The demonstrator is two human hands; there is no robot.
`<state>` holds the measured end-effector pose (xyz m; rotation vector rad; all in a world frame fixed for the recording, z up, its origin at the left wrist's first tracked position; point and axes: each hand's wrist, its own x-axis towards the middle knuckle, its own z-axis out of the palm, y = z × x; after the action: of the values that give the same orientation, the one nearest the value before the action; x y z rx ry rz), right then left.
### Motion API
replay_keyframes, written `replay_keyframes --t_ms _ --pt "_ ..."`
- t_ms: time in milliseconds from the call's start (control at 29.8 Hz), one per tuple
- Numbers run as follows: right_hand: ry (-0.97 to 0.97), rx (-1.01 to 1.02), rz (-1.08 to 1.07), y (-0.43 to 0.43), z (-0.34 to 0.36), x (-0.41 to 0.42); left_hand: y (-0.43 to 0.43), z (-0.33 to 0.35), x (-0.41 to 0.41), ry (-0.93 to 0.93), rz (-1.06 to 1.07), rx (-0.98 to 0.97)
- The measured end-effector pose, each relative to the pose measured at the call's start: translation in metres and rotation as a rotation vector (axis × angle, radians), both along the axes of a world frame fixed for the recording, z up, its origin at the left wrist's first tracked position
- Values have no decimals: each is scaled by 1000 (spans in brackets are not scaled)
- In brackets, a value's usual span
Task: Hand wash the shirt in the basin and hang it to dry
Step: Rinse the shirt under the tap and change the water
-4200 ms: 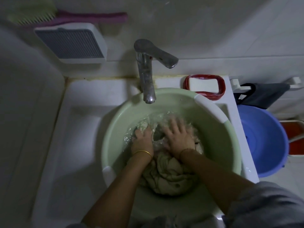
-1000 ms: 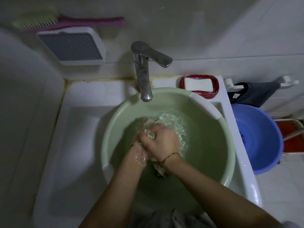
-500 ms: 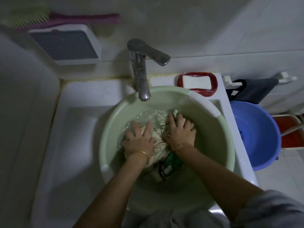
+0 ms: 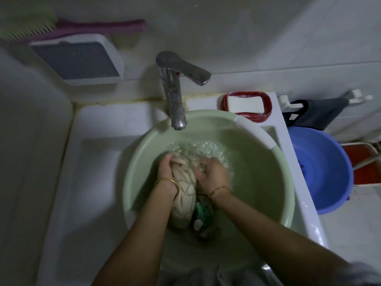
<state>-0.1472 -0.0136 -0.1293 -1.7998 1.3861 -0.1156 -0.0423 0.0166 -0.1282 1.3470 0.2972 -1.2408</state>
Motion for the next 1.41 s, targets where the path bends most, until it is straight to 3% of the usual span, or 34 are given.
replay_keyframes --t_ms 101,168,201,302,436,537,604,705,772,872,973,1040,1174,1275,1342,1409 --pt "-83 -188 93 24 46 2 -1 14 -7 113 35 -138" --pt "-35 -260 147 28 62 7 3 19 -11 12 -22 -99" --pt "-11 -257 150 25 65 10 9 17 -12 84 -75 -63" --pt "5 -259 95 12 61 18 14 22 -28 5 -181 140" --pt "155 -198 -23 -23 44 10 0 42 -38 -333 -430 207" --pt "331 -147 118 -44 36 -9 7 40 -12 -870 -647 341" --pt "435 -80 239 -47 37 -23 17 36 1 -1072 -850 422" --pt "628 -296 450 -35 46 -33 31 31 -11 -1503 -1298 676" --pt "660 -381 601 -29 44 -31 36 22 -22 -1483 -1455 653" --pt "766 -252 821 -21 20 -28 41 -8 -23 -1473 -1644 642" --pt "878 -295 952 -14 -6 -32 43 -28 -17 -1521 -1795 692" --pt "915 -321 928 -17 -19 -33 42 -32 -13 -1529 -1816 670" --pt "875 -240 595 -23 -9 -27 34 -12 1 -1434 -1632 425" --pt "679 -14 623 -27 7 -31 39 18 -4 -1674 -1282 252" --pt "575 88 567 -32 32 -37 47 33 -17 -1683 -1210 118" --pt "603 -157 534 -32 55 -42 51 33 -32 -1553 -1352 118"
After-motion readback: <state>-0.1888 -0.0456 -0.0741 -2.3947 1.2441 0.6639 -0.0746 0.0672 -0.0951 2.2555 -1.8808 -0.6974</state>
